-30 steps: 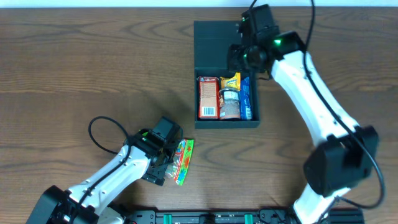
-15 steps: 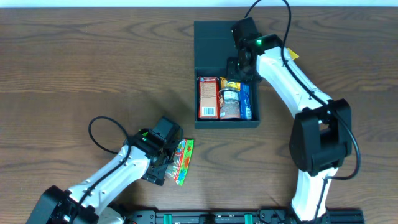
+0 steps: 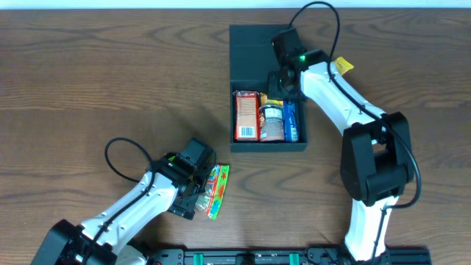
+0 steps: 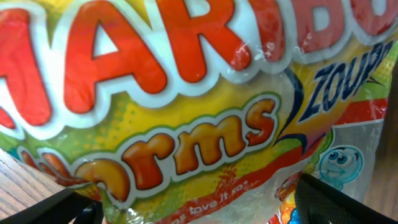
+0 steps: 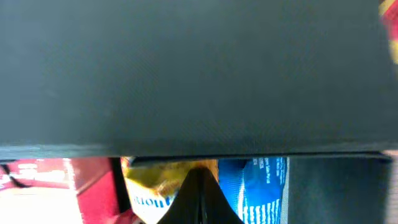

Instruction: Pack container

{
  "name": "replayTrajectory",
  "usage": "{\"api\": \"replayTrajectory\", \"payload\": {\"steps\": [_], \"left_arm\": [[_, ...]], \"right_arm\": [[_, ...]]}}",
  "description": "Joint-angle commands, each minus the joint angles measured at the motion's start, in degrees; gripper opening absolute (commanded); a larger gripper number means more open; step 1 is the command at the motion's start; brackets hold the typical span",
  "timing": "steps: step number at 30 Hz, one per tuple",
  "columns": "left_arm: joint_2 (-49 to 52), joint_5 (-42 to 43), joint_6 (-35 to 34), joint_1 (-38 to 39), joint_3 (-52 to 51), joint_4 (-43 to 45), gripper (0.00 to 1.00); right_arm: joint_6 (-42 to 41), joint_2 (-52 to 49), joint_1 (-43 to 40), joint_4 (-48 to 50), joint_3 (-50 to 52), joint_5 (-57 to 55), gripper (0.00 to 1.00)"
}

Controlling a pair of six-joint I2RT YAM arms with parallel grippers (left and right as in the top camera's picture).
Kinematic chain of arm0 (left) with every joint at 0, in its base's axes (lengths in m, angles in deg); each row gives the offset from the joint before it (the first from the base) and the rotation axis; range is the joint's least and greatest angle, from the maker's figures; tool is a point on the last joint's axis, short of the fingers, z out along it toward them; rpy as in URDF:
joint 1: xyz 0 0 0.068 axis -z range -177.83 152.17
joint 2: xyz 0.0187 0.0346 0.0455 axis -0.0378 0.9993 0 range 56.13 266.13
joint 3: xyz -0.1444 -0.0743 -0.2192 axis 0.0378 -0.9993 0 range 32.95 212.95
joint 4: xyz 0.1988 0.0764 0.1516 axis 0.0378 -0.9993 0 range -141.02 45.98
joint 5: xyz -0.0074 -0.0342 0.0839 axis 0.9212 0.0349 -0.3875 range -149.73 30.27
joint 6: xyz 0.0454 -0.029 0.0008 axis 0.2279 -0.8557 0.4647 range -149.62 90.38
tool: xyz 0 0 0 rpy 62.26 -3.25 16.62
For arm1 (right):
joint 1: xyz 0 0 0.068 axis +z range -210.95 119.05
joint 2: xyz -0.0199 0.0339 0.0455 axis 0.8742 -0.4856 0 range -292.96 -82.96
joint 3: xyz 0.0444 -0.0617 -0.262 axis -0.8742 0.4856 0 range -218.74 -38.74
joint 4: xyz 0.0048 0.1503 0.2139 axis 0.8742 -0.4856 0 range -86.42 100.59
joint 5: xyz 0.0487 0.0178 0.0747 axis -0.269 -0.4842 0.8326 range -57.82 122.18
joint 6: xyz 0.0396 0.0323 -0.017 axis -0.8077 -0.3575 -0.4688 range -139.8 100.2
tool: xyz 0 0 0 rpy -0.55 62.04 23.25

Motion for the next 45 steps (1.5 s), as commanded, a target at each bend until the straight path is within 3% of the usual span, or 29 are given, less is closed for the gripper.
{"api": "replayTrajectory", "payload": {"steps": [1, 7, 15, 24, 25, 26, 27, 28, 29, 30, 35, 45], "left_arm": [[0.61, -0.46, -0.26, -0.07, -0.35, -0.20, 0.95], [0.61, -0.46, -0.26, -0.07, -0.35, -0.20, 0.95], [0.61, -0.46, -0.24, -0.07, -0.35, -0.20, 0.95], [0.61, -0.46, -0.24, -0.07, -0.35, -0.20, 0.95], [0.61, -0.46, -0.26, -0.07, -0.35, -0.20, 0.95], [0.61, -0.46, -0.24, -0.09, -0.35, -0.20, 0.95], [0.61, -0.46, -0.26, -0.09, -0.35, -0.20, 0.95], [0.61, -0.46, -0.26, -0.07, -0.35, -0.20, 0.95], [0.61, -0.46, -0.26, -0.07, -0.35, -0.20, 0.95], [0.61, -0.46, -0.26, -0.09, -0.37, -0.20, 0.95], [0.61, -0.46, -0.26, -0.09, -0.35, -0.20, 0.95], [0.61, -0.46, -0.26, -0.07, -0.35, -0.20, 0.95]], "right_arm": [[0.13, -1.44, -0.24, 1.46, 2.19, 0.94, 0.01], [0.24, 0.70, -0.35, -0.42, 0.92, 0.37, 0.01], [6.16, 12.87, -2.29, -11.21, -5.29, -6.97, 0.04], [-12.35, 13.81, -20.37, -11.89, -7.41, -4.50, 0.02], [-13.70, 13.42, -21.03, -11.30, -7.41, -4.96, 0.04], [-14.82, 12.85, -21.44, -10.58, -7.41, -4.96, 0.23], [-16.11, 12.26, -21.59, -9.99, -7.41, -5.09, 0.54], [-18.03, 11.32, -21.51, -9.42, -7.41, -5.92, 0.78], [-20.17, 9.79, -21.35, -8.37, -7.41, -6.23, 0.90], [-21.00, 8.92, -21.31, -7.78, -7.41, -6.21, 0.96], [-24.94, 0.85, -20.76, -0.24, -7.41, -0.85, 0.99], [-29.88, -6.25, -19.52, 6.54, -7.43, -1.73, 0.99]]}}
